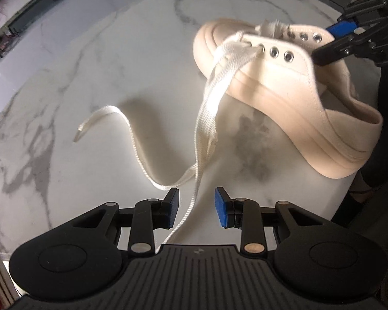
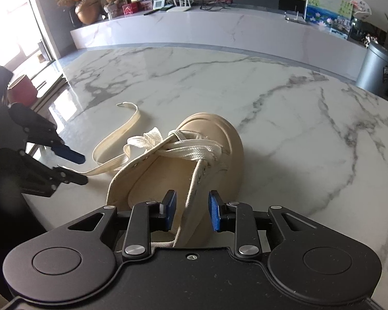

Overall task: Lace up shoes with both hands
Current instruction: 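Pull the white lace through the eyelet with the left tool, away from the shoe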

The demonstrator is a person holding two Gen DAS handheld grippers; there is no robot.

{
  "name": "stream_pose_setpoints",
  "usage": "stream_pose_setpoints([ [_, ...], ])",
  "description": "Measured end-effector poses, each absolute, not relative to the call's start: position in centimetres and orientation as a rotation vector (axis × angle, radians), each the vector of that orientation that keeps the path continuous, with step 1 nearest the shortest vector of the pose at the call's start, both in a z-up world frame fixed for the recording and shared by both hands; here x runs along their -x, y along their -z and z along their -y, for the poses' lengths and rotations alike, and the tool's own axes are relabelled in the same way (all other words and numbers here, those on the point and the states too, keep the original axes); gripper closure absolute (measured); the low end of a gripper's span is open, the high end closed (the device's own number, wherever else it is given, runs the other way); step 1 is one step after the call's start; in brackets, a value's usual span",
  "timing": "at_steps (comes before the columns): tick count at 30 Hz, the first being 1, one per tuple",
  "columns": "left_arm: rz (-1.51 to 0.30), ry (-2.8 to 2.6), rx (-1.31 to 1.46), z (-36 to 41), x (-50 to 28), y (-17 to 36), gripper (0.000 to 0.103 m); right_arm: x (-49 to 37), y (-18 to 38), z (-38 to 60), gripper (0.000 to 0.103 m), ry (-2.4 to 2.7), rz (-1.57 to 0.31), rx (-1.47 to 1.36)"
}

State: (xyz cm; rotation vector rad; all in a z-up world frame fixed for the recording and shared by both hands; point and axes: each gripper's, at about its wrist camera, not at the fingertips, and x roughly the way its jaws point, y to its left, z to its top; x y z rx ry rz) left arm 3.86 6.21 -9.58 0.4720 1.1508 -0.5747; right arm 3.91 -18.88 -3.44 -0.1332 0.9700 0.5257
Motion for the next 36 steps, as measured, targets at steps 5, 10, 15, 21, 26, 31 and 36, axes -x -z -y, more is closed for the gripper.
stream_pose_setpoints([
  [5,-1.18,0.584,-0.463,-6.1,-4.2,10.4,0.098,-3.9,3.5,19.0,0.077,-0.523,-0.966,0.123],
  [10,-1.182,0.555,-0.489,-7.0,-3.6,9.6,0.103,-4.0,3.6,19.1,0.077,-0.514,-0.968,0.12],
  [15,-1.168,0.511,-0.54,-8.2,-2.6,7.7,0.103,-3.8,3.8,19.1,0.096,-0.52,-0.971,0.109],
  [21,-1.139,0.411,-0.564,-10.2,-1.9,4.4,0.103,-3.7,3.8,19.2,0.097,-0.515,-0.972,0.099],
  [26,-1.123,0.354,-0.566,-10.9,-2.3,2.6,0.103,-3.8,4.0,19.4,0.097,-0.51,-0.978,0.075],
  [31,-1.14,0.33,-0.553,-11.5,-3.1,2.2,0.103,-3.9,4.3,19.3,0.097,-0.505,-0.981,0.061],
  [36,-1.148,0.34,-0.557,-11.3,-2.6,2.2,0.103,-3.9,4.3,19.3,0.097,-0.508,-0.978,0.058],
])
